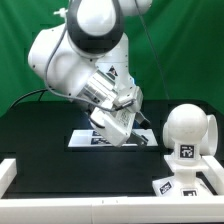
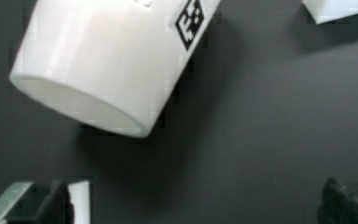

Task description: Assemble lamp

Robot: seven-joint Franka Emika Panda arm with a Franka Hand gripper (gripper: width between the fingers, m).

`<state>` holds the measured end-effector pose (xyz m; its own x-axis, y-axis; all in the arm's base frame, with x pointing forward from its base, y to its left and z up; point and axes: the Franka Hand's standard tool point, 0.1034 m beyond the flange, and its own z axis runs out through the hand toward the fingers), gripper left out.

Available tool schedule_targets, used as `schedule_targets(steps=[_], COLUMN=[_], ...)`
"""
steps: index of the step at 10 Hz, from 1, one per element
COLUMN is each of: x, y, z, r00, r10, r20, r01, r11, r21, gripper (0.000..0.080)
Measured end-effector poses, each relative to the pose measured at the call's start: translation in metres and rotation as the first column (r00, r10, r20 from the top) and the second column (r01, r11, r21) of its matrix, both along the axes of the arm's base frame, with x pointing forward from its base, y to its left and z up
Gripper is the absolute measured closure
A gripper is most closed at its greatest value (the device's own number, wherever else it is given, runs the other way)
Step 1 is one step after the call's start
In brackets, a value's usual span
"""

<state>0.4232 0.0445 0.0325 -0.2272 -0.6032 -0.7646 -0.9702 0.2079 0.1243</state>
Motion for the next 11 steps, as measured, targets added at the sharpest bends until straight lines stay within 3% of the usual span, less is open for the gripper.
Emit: schedule_targets(steps=[1,4,9,11], x=[-0.001,-0.003,-0.005,-0.015], y=[0.000,0.009,0.005,-0.003], z=[-0.002,-0.017,-0.020,-0.020], r00=[1.000,0.997,0.993,0.956], r10=[-0.011,-0.034,-0.054,-0.171], r20=[-0.016,-0.068,-0.107,-0.238], r01=[0.012,0.046,0.072,0.193], r11=[0.998,0.983,0.983,0.978], r21=[0.061,0.180,0.168,0.075], gripper=[0.0101,0.0101,0.0101,0.0101])
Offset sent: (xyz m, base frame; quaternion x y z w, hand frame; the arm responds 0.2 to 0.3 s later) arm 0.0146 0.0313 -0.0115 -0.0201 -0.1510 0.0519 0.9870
